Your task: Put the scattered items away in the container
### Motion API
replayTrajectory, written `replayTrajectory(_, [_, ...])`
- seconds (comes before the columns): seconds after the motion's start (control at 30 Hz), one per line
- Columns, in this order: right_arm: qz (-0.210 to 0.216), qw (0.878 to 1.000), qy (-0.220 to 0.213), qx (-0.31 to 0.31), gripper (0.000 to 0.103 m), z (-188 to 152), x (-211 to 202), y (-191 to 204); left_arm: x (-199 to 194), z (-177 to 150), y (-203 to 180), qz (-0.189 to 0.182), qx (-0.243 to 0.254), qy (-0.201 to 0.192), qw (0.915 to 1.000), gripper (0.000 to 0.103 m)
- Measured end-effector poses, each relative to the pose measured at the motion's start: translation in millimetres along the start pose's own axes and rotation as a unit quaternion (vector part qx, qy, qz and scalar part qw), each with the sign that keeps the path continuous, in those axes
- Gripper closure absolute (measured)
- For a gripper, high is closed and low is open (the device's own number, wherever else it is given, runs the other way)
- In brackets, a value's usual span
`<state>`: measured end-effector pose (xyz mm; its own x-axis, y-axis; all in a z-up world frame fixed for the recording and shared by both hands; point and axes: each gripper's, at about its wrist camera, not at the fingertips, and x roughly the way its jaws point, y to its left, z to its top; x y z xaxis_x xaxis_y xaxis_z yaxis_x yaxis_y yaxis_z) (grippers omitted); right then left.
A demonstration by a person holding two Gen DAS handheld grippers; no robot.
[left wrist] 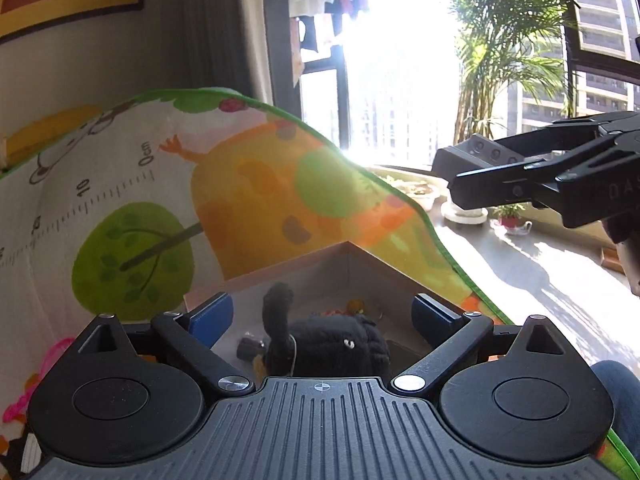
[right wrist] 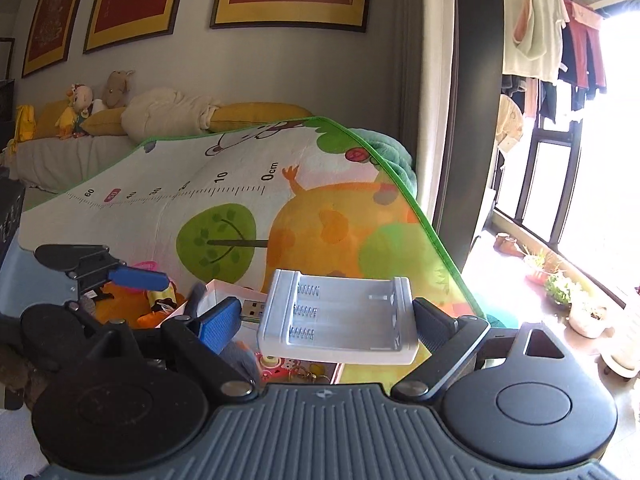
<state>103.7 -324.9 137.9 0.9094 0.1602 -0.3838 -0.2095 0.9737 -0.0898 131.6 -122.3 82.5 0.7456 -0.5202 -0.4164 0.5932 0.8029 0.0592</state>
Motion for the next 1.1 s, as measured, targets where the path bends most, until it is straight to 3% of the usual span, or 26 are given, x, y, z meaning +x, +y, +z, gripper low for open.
replayTrajectory(0.27, [0.049, 0.992, 0.097, 0.056, 0.011, 13, 103, 13, -37, -66, 43, 0.036, -0.056, 0.025, 0.9975, 0.000])
replayTrajectory(0.37, [0.053, 0.989, 0.119, 0.074, 0.006, 11, 119, 21, -49, -80, 57, 0.047, -0.063, 0.029, 0.9965, 0.000])
replayTrajectory(0.57, [0.047, 0.990, 0.129, 0.041, 0.005, 16, 112, 46, -63, -97, 80, 0.065, -0.102, 0.018, 0.9925, 0.000])
replayTrajectory(0.7, [0.059, 0.991, 0.116, 0.006, 0.005, 18, 82, 59, -68, -99, 87, 0.070, -0.127, 0.003, 0.9894, 0.000])
replayTrajectory(0.93, [0.114, 0.975, 0.135, -0.131, 0.005, -29, 41, 110, -69, -105, 93, 0.038, -0.194, -0.008, 0.9802, 0.000])
replayTrajectory(1.0, [0.103, 0.975, 0.145, -0.130, 0.005, -38, 50, 118, -69, -105, 89, 0.024, -0.197, -0.011, 0.9801, 0.000])
replayTrajectory(1.1, [0.087, 0.979, 0.172, -0.072, 0.003, -40, 76, 114, -69, -106, 82, 0.014, -0.183, -0.016, 0.9828, 0.000])
